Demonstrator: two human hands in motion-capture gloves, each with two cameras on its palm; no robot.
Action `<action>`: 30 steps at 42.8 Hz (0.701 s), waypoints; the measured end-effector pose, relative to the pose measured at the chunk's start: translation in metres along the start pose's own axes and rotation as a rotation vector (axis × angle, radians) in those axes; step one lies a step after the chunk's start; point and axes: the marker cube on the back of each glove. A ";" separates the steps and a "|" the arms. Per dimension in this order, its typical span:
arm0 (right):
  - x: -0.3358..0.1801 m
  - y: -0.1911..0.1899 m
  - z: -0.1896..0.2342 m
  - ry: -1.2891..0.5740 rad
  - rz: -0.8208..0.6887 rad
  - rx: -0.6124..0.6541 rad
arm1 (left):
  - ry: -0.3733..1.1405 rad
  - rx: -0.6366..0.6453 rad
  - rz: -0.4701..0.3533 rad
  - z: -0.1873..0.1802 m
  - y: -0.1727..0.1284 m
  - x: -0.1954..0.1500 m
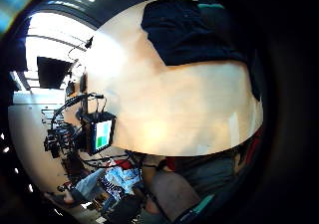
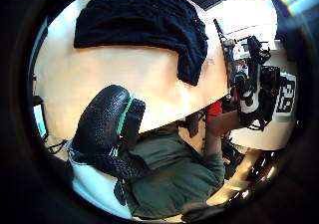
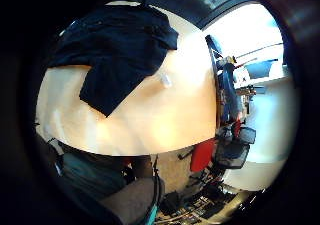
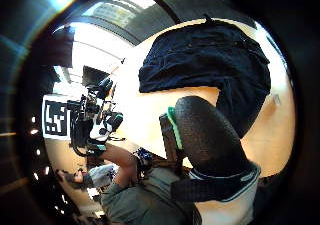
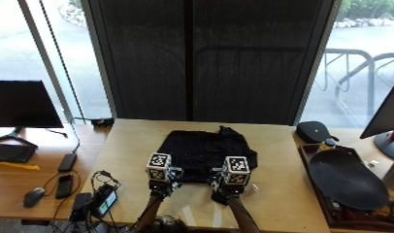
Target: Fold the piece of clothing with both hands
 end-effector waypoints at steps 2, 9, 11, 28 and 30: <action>-0.004 0.006 0.005 -0.042 -0.004 -0.059 | 0.004 0.002 0.004 -0.001 0.000 0.001; -0.001 0.010 0.001 -0.031 -0.014 -0.088 | 0.003 0.008 0.004 -0.004 -0.001 0.002; 0.001 0.011 0.000 -0.026 -0.012 -0.099 | 0.007 0.006 0.002 -0.007 0.001 0.002; 0.030 0.001 0.018 -0.041 0.033 -0.182 | 0.043 0.032 0.000 0.014 -0.029 0.005; 0.035 -0.001 0.028 -0.047 0.041 -0.221 | 0.040 0.017 -0.022 0.027 -0.041 0.003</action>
